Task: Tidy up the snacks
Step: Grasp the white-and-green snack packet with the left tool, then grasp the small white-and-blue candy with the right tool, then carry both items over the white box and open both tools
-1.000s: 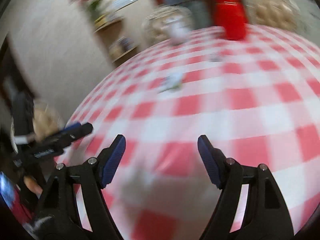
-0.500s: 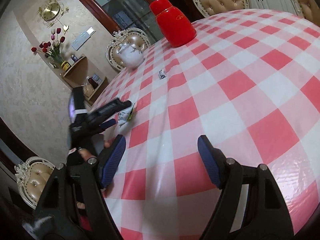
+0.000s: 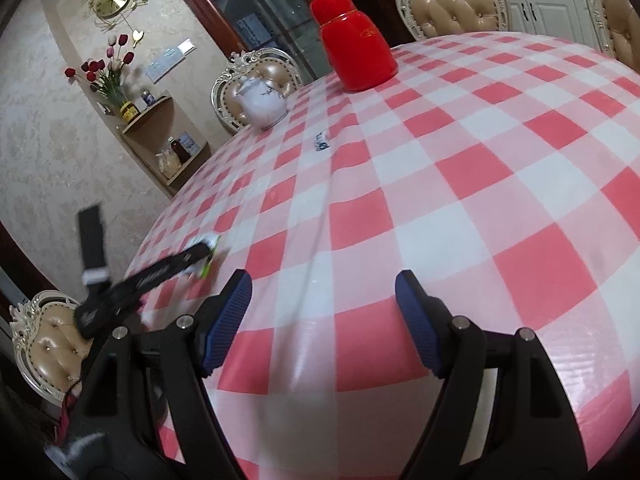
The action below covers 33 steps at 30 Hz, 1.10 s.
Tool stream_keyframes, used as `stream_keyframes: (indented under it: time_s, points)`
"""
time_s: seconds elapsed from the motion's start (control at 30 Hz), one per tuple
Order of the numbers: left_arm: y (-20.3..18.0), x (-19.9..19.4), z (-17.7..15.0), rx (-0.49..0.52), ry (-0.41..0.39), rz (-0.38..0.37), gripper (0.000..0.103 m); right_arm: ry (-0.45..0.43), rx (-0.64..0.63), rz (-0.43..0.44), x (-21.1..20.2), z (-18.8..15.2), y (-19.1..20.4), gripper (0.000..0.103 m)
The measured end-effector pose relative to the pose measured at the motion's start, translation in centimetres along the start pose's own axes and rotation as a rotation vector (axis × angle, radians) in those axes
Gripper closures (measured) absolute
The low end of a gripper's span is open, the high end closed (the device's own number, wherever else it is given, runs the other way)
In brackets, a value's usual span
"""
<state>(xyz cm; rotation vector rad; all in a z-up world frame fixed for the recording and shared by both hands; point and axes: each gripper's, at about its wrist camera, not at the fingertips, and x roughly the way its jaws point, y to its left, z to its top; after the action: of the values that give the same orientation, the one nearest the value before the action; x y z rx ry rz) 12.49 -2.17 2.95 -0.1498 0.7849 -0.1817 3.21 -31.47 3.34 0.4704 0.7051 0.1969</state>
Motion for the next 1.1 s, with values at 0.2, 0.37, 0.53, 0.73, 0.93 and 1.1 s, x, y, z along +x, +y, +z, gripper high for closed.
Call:
stream_keyframes:
  time_s: [0.2, 0.37, 0.53, 0.73, 0.93, 1.1]
  points:
    - [2.2, -1.1, -0.1, -0.056, -0.014, 0.008, 0.061, -0.042, -0.072, -0.119, 6.6, 5.3, 2.3, 0.026]
    - [2.9, -0.1, -0.1, -0.068, 0.008, -0.008, 0.060, -0.004, -0.051, -0.211, 15.1, 10.5, 2.9, 0.039]
    - [3.6, 0.7, 0.3, -0.114, 0.022, -0.038, 0.060, 0.013, -0.044, -0.239, 20.8, 14.1, 3.8, 0.046]
    - [3.8, 1.1, 0.3, -0.129, 0.029, -0.042, 0.059, 0.126, -0.155, -0.365, 25.4, 15.2, 6.1, 0.056]
    - [3.9, 1.4, 0.3, -0.133, 0.043, -0.048, 0.059, 0.138, -0.175, -0.377, 23.8, 14.1, 6.1, 0.079]
    - [3.9, 1.5, 0.4, -0.136, 0.046, -0.051, 0.059, 0.115, -0.195, -0.284, 17.5, 9.5, 6.8, 0.080]
